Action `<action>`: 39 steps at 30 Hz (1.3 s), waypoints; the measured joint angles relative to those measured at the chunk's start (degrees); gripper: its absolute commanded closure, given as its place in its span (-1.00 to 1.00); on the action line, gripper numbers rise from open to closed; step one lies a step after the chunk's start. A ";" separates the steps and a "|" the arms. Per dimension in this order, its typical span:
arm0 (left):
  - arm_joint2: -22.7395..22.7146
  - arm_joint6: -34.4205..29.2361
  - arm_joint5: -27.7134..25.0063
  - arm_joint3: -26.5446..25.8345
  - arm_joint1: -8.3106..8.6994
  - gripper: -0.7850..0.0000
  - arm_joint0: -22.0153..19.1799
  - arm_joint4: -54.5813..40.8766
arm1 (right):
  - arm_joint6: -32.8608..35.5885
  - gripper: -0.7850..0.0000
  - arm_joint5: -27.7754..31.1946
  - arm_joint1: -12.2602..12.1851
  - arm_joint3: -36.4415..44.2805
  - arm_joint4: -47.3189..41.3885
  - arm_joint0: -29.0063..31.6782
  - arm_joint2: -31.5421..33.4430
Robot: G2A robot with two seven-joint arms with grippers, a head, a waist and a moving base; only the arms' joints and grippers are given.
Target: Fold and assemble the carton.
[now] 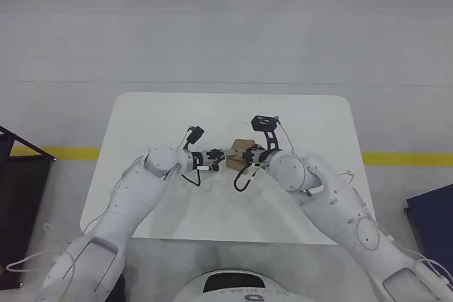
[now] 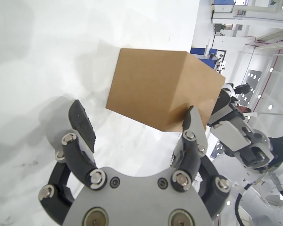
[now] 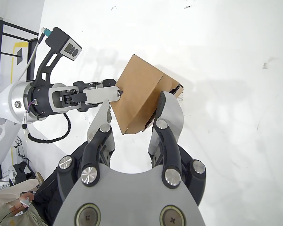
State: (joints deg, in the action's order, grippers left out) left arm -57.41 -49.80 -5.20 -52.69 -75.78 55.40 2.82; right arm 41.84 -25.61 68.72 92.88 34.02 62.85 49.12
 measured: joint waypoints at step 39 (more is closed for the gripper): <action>-1.01 -0.61 -1.71 -0.98 0.87 -1.00 0.42 -1.25 | 0.14 -0.06 0.36 1.31 -3.32 -10.65 1.54 6.57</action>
State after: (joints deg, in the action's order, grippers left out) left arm -58.41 -50.41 -6.91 -53.67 -74.91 55.82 1.58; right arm 41.98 -25.25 70.03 89.56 23.38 64.39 55.68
